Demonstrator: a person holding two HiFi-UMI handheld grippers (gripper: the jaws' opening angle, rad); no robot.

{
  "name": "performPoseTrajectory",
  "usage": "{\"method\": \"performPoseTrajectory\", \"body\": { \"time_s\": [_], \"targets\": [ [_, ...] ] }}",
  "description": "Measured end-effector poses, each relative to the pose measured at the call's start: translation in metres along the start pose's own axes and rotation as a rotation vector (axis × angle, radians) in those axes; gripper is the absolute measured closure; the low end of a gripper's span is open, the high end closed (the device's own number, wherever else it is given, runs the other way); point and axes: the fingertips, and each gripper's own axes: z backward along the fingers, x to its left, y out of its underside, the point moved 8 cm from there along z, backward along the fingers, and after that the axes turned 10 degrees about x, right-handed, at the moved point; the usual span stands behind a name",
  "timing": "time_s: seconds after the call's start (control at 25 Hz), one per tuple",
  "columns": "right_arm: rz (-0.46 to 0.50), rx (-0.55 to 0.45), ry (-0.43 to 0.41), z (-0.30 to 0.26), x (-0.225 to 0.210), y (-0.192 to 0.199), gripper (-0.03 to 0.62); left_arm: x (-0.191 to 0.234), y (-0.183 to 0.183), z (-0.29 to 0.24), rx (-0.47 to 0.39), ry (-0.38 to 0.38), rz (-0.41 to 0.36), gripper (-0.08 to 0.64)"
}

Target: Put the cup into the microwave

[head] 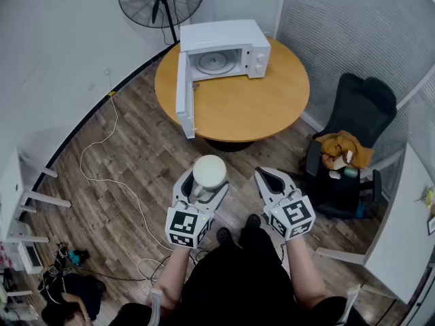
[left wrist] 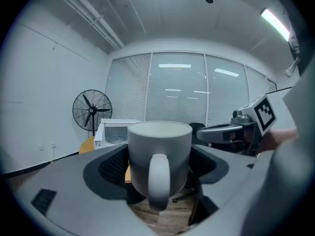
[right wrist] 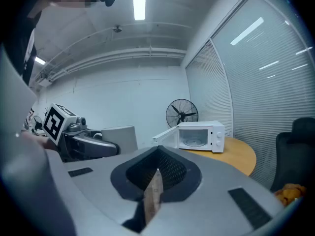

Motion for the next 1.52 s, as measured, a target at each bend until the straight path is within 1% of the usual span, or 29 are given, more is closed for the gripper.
{"method": "performPoseTrajectory", "body": {
  "time_s": [0.32, 0.64, 0.76, 0.84, 0.96, 1.2, 1.32, 1.52],
  "targets": [
    [0.01, -0.006, 0.006, -0.001, 0.003, -0.006, 0.584, 0.001, -0.006, 0.002, -0.012, 0.01, -0.01, 0.183],
    [0.003, -0.007, 0.019, 0.002, 0.01, -0.001, 0.584, -0.002, -0.003, 0.006, -0.015, 0.018, -0.009, 0.183],
    [-0.027, -0.009, 0.038, 0.001, 0.009, 0.003, 0.583, -0.003, 0.001, 0.005, -0.009, 0.02, -0.008, 0.183],
    [-0.057, -0.01, 0.037, 0.001, 0.008, 0.007, 0.583, -0.004, 0.004, 0.005, -0.004, 0.023, -0.003, 0.183],
    [-0.072, -0.008, 0.036, 0.001, 0.006, 0.01, 0.583, -0.005, 0.007, 0.002, 0.005, 0.021, 0.002, 0.183],
    [-0.077, -0.006, 0.024, -0.008, -0.02, 0.009, 0.583, -0.005, 0.002, -0.02, 0.012, 0.003, -0.004, 0.183],
    [-0.079, -0.005, 0.019, -0.018, -0.04, 0.004, 0.583, -0.001, -0.006, -0.035, 0.01, -0.007, 0.005, 0.183],
    [-0.066, 0.002, -0.012, -0.037, -0.073, -0.007, 0.583, 0.008, -0.02, -0.067, 0.017, -0.036, 0.015, 0.183]
  ]
}}
